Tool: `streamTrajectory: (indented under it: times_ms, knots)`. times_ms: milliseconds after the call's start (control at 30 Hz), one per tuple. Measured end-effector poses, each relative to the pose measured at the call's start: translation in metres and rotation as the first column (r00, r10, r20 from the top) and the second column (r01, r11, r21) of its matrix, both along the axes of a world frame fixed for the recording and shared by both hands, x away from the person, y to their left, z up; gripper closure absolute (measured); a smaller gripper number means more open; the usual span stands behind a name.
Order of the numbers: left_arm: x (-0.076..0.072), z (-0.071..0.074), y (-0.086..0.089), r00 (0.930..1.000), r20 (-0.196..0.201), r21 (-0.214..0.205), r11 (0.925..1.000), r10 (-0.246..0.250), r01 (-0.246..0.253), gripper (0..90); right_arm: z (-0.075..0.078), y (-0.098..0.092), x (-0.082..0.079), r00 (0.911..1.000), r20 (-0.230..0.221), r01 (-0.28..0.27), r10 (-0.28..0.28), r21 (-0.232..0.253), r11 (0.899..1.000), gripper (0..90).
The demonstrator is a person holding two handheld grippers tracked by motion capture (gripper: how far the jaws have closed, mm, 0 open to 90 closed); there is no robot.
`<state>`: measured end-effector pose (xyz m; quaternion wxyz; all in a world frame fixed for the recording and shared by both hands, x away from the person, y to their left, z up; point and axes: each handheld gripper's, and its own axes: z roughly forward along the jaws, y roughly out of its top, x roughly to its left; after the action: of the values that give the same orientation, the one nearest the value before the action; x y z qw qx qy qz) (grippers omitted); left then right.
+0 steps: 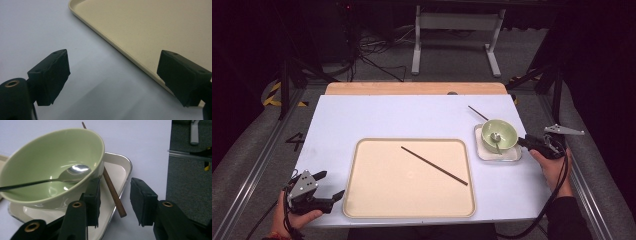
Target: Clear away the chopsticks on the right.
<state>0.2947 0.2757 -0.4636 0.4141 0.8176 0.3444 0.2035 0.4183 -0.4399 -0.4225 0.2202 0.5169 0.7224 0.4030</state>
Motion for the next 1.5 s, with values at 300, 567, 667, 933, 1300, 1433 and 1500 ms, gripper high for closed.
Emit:
streamTrajectory:
  times_ms: [300,567,667,933,1300,1433,1500]
  knots:
    - [0.000,0.000,0.000,1.0000,-0.006,0.012,0.9999,-0.003,0.003,11.9,-0.013,0.001,0.016,0.9987,-0.050,0.001,-0.002,-0.023,1.000,67.1]
    - [0.000,-0.001,0.000,1.0000,-0.009,0.011,0.9999,-0.004,0.004,12.0,-0.018,0.003,0.021,0.9978,-0.065,-0.017,0.015,-0.033,0.999,74.8]
    - [0.000,-0.001,0.000,1.0000,-0.005,0.014,0.9999,-0.004,0.004,12.0,-0.018,0.003,0.020,0.9975,-0.065,-0.029,0.027,-0.026,0.999,77.6]
    - [0.000,-0.001,-0.001,0.9999,-0.009,0.025,0.9997,-0.006,0.006,12.0,-0.019,-0.003,0.018,0.9974,-0.065,-0.030,0.030,0.002,1.000,84.6]
    - [-0.001,0.000,-0.002,1.0000,-0.003,0.031,0.9995,-0.006,0.006,12.0,-0.006,-0.012,0.004,0.9995,0.009,0.029,-0.029,0.020,0.999,85.1]
    - [-0.001,-0.001,-0.002,1.0000,-0.003,0.033,0.9994,-0.006,0.006,12.0,0.004,-0.013,-0.004,0.9973,0.058,0.043,-0.045,0.031,0.999,85.1]
    - [-0.001,-0.001,-0.002,1.0000,-0.005,0.032,0.9995,-0.006,0.006,12.0,0.014,-0.012,-0.010,0.9945,0.095,0.041,-0.044,0.025,0.999,85.1]
